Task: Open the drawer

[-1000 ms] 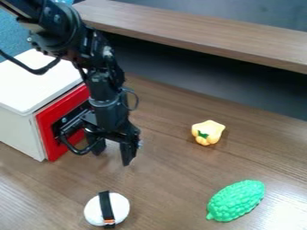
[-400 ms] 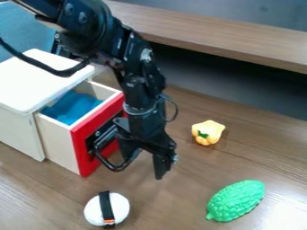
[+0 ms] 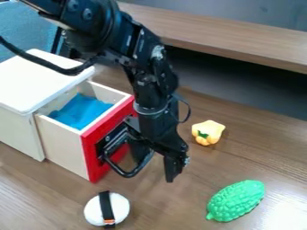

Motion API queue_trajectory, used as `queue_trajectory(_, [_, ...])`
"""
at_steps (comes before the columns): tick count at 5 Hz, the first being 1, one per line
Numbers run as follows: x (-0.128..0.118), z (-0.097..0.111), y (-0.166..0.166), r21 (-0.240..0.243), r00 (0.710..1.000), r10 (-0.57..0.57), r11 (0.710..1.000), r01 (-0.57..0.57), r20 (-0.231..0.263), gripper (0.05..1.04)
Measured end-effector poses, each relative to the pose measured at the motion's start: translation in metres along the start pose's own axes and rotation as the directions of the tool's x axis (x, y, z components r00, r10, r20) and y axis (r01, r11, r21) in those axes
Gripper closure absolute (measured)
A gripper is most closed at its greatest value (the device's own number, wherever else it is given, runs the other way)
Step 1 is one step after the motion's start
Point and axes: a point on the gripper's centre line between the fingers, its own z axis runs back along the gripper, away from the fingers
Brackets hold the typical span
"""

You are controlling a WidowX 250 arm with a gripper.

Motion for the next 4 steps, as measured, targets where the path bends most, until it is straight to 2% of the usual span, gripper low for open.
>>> queue_trajectory(1, [-0.001,0.000,-0.004,-0.005,1.000,-0.008,1.000,0.008,-0.006,0.085])
queue_trajectory(2, [-0.002,0.000,-0.003,0.028,1.000,0.010,1.000,-0.009,-0.010,0.085])
queue_trajectory(3, [-0.006,0.028,0.001,0.064,0.999,0.033,0.997,-0.036,0.038,0.085])
queue_trajectory(4, [-0.011,0.071,0.011,0.060,0.988,0.080,0.994,-0.089,0.134,0.085])
